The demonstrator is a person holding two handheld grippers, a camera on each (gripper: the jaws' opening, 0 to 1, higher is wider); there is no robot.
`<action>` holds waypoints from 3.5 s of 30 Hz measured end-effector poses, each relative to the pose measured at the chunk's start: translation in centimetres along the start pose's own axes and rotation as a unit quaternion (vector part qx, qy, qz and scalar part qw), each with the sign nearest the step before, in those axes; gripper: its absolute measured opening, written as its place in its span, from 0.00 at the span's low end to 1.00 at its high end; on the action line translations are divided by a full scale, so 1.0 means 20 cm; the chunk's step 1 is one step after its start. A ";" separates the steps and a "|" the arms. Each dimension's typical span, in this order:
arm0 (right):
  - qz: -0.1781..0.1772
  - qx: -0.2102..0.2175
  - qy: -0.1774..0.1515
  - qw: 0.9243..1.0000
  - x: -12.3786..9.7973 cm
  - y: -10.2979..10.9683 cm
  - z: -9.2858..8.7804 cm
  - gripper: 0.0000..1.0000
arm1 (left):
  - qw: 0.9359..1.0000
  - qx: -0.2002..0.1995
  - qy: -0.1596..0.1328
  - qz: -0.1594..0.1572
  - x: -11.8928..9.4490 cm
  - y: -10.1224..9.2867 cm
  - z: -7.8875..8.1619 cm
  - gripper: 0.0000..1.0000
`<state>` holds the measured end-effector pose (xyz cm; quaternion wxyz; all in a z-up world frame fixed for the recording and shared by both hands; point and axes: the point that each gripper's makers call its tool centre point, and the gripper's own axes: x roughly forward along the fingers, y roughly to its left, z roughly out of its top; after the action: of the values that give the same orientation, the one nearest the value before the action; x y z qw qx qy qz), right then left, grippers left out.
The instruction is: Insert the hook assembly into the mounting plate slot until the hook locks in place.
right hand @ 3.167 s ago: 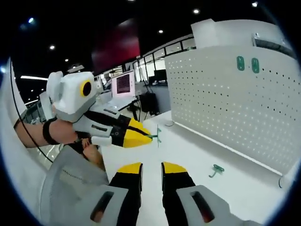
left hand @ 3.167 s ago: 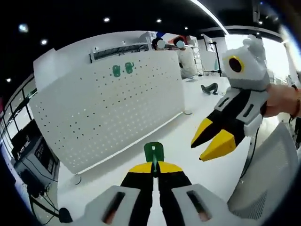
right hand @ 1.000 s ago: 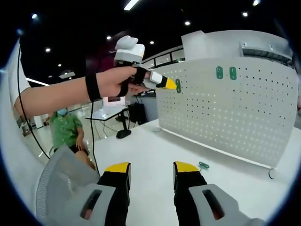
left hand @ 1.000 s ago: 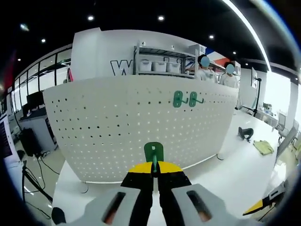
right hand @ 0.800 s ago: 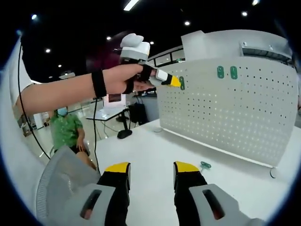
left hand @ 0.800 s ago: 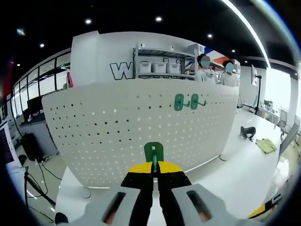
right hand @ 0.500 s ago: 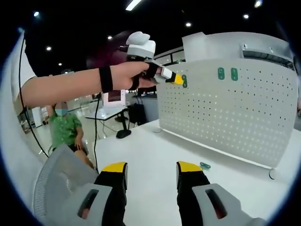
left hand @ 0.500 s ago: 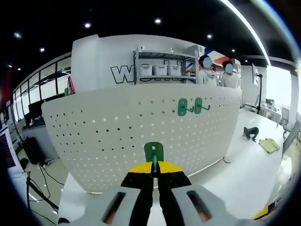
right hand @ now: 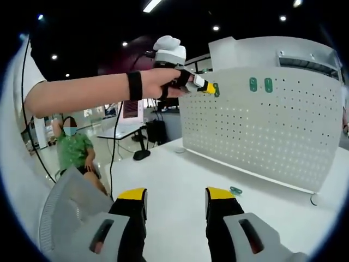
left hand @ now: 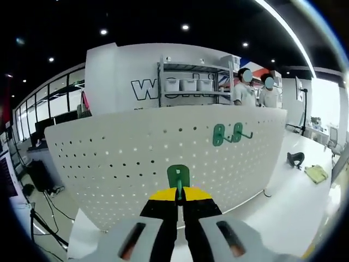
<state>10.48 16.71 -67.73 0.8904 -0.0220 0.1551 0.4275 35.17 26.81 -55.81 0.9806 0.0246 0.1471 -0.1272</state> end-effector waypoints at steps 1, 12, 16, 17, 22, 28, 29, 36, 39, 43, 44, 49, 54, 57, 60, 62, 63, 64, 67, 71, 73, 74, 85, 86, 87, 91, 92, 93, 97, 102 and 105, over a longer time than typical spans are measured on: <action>0.000 0.000 0.004 1.000 0.00 0.00 -0.01 0.43 | 1.000 -0.004 -0.001 -0.002 0.00 0.00 0.01 0.02; 0.002 0.009 0.005 1.000 0.00 0.02 -0.03 0.43 | 1.000 -0.016 -0.001 0.005 0.07 0.03 0.06 0.02; 0.001 0.012 0.003 1.000 0.01 0.01 -0.03 0.43 | 1.000 -0.005 0.000 0.012 0.10 0.04 0.08 0.02; 0.002 0.012 0.003 1.000 0.01 0.02 -0.03 0.43 | 1.000 0.002 -0.001 0.017 0.11 0.05 0.09 0.02; 0.002 0.015 0.005 1.000 0.02 0.02 -0.04 0.43 | 1.000 0.002 -0.001 0.021 0.14 0.07 0.12 0.02; -0.001 0.016 0.003 1.000 0.01 0.01 -0.04 0.43 | 1.000 0.006 -0.010 0.025 0.17 0.07 0.17 0.02; -0.001 0.017 0.002 1.000 0.01 0.01 -0.04 0.42 | 1.000 0.000 -0.012 0.026 0.18 0.07 0.18 0.02; -0.005 0.026 0.000 1.000 0.01 0.00 -0.06 0.42 | 0.999 -0.015 -0.023 0.033 0.20 0.09 0.22 0.02; -0.005 0.029 -0.001 1.000 0.00 0.00 -0.06 0.42 | 0.999 -0.011 -0.011 0.034 0.23 0.10 0.21 0.02; -0.007 0.032 -0.004 0.999 0.00 -0.01 -0.05 0.42 | 0.999 -0.011 -0.008 0.033 0.24 0.11 0.22 0.02; -0.007 0.031 -0.004 0.999 0.00 -0.01 -0.05 0.42 | 0.999 -0.016 -0.008 0.031 0.24 0.10 0.22 0.02; -0.009 0.034 -0.006 0.999 0.00 -0.02 -0.05 0.42 | 0.999 -0.020 -0.002 0.028 0.25 0.10 0.21 0.02; -0.010 0.036 -0.006 0.999 0.00 -0.03 -0.05 0.42 | 0.999 -0.032 0.005 0.033 0.28 0.11 0.21 0.02; -0.011 0.037 -0.008 0.999 0.00 -0.03 -0.05 0.41 | 0.999 -0.021 0.009 0.038 0.27 0.10 0.21 0.02; -0.010 0.039 -0.006 0.999 0.00 -0.03 -0.05 0.41 | 0.999 -0.013 0.016 0.045 0.27 0.10 0.22 0.02; -0.008 0.037 -0.006 0.999 0.01 -0.02 -0.05 0.41 | 0.998 -0.013 0.022 0.050 0.28 0.09 0.22 0.02; -0.008 0.036 -0.007 0.999 0.01 -0.02 -0.05 0.41 | 0.998 -0.006 0.024 0.052 0.27 0.09 0.22 0.02; -0.007 0.037 -0.008 0.999 0.01 -0.02 -0.04 0.41 | 0.998 0.003 0.024 0.055 0.27 0.09 0.22 0.02; -0.007 0.040 -0.011 0.999 0.01 -0.02 -0.04 0.41 | 0.998 0.007 0.024 0.055 0.27 0.10 0.21 0.02; -0.009 0.039 -0.011 0.999 0.01 -0.03 -0.04 0.40 | 0.998 0.004 0.026 0.054 0.27 0.10 0.21 0.02; -0.007 0.041 -0.014 0.999 0.01 -0.03 -0.03 0.40 | 0.998 0.008 0.026 0.054 0.27 0.09 0.21 0.02; -0.007 0.041 -0.013 0.999 0.01 -0.03 -0.03 0.40 | 0.998 0.004 0.024 0.054 0.27 0.09 0.21 0.03; -0.013 0.051 -0.018 0.998 -0.01 -0.04 -0.06 0.39 | 0.998 0.002 0.013 0.058 0.30 0.09 0.24 0.03; -0.015 0.052 -0.020 0.998 -0.02 -0.05 -0.06 0.39 | 0.998 0.000 0.013 0.057 0.30 0.09 0.24 0.03; -0.015 0.055 -0.023 0.998 -0.02 -0.05 -0.05 0.39 | 0.998 -0.004 0.015 0.056 0.30 0.09 0.23 0.03; -0.020 0.057 -0.023 0.998 -0.03 -0.06 -0.05 0.39 | 0.998 0.004 0.012 0.057 0.29 0.09 0.24 0.04; -0.020 0.058 -0.024 0.998 -0.03 -0.06 -0.05 0.39 | 0.998 0.004 0.011 0.058 0.29 0.09 0.24 0.04; -0.020 0.058 -0.023 0.998 -0.03 -0.06 -0.05 0.39 | 0.998 0.004 0.010 0.058 0.29 0.09 0.24 0.04; -0.018 0.058 -0.023 0.998 -0.02 -0.06 -0.05 0.38 | 0.998 0.004 -0.001 0.056 0.29 0.07 0.26 0.08; -0.017 0.057 -0.025 0.998 -0.02 -0.05 -0.05 0.38 | 0.998 -0.003 0.004 0.055 0.31 0.08 0.25 0.07; -0.018 0.060 -0.027 0.998 -0.03 -0.06 -0.05 0.38 | 0.998 -0.005 0.001 0.057 0.30 0.08 0.25 0.08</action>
<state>10.77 15.44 -68.56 0.9014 0.0403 0.1559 0.4019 42.59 26.39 -52.83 0.9862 0.0282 0.1474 -0.0698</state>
